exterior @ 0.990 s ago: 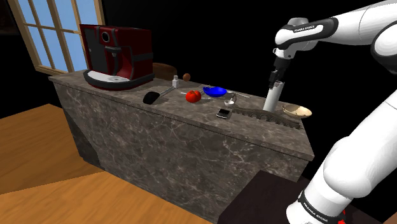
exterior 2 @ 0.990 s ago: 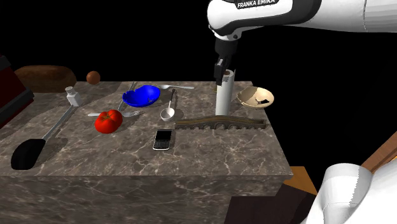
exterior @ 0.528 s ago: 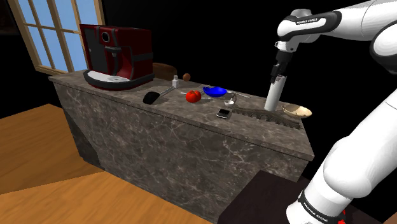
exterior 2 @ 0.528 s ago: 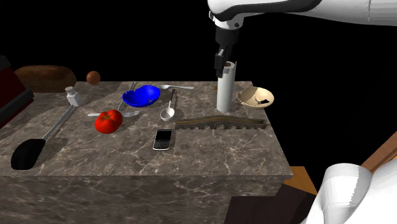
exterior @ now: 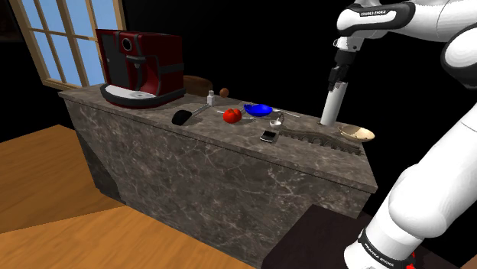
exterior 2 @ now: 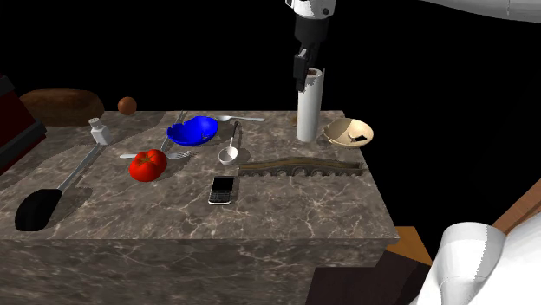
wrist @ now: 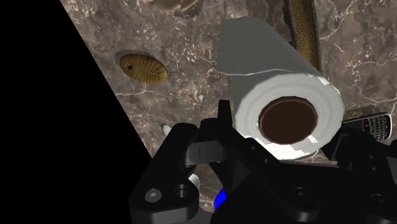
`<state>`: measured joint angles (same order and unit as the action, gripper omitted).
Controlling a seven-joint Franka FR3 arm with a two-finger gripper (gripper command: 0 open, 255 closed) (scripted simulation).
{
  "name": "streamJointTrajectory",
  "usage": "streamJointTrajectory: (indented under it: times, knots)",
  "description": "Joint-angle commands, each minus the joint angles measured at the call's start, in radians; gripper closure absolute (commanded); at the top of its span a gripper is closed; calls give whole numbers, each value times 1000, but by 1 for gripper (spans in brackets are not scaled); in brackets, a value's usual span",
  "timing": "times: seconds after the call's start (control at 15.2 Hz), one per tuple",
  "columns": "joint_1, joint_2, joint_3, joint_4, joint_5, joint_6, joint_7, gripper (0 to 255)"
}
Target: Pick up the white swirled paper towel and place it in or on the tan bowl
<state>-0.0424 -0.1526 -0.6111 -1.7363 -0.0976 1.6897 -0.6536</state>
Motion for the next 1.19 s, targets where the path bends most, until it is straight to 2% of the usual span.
streamJointTrajectory:
  times: [0.0, 0.4, 0.79, 1.12]
  knots:
    - [0, 9, -2, 35, 6, -27, -6, 255]
    - [0, 40, -9, 145, 23, -111, -20, 255]
    - [-66, 101, -105, 286, 68, -199, -185, 255]
    - [-158, 217, -202, 460, 164, -291, -353, 255]
